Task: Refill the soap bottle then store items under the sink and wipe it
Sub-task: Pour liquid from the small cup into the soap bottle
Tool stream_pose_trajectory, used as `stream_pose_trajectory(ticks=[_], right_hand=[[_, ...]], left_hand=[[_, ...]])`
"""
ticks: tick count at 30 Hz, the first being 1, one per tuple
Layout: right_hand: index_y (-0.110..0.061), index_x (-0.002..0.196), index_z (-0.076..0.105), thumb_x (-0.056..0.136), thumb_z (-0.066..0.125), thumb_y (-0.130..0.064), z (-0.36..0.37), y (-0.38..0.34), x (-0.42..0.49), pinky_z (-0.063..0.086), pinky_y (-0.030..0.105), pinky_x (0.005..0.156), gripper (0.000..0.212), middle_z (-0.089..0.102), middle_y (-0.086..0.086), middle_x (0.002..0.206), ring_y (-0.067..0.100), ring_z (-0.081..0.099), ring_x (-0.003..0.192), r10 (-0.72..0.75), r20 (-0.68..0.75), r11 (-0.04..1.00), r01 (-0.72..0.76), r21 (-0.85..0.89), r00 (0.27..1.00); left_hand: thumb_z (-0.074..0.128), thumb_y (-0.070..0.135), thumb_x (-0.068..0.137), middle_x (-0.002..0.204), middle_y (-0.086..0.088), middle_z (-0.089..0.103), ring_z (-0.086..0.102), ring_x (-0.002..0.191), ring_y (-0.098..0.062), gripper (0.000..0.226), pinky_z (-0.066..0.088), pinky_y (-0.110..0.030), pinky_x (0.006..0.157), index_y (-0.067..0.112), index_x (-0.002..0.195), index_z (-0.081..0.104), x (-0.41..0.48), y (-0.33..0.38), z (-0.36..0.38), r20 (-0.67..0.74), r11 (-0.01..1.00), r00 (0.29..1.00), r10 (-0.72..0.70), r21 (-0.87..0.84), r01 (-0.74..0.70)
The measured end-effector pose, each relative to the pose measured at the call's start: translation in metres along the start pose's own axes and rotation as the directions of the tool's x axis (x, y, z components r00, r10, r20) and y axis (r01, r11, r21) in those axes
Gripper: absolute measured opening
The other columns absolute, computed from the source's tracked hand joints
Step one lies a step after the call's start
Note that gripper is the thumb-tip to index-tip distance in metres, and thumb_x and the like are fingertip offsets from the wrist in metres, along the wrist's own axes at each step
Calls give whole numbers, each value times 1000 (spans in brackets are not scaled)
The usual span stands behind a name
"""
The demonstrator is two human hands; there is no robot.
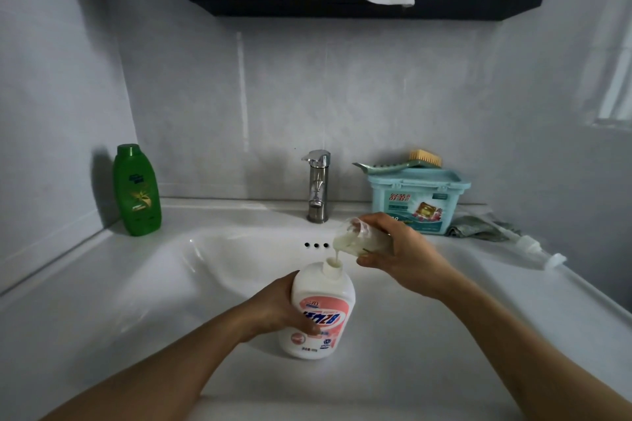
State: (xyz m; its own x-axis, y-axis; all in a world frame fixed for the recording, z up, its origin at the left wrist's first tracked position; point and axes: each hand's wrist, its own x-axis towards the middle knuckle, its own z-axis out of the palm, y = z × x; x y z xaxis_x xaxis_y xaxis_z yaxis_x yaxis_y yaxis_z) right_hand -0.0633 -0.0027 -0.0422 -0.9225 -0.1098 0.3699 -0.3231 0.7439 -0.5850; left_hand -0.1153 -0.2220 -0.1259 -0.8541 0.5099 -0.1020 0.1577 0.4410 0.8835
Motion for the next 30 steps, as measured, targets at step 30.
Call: stream_pose_trajectory(ticks=[30], right_hand=[[-28,121,50,75,76,-21,1,2,1,41,13,73,53,51,-13,105,7,51,94,-15,-10,1000,16,4,1000]], left_hand=[[86,3,61,105,6,73,68,98,-8,68,55,-26,84,26,119,57,-1,1,1,-13,1000,1000,5,6,-5]])
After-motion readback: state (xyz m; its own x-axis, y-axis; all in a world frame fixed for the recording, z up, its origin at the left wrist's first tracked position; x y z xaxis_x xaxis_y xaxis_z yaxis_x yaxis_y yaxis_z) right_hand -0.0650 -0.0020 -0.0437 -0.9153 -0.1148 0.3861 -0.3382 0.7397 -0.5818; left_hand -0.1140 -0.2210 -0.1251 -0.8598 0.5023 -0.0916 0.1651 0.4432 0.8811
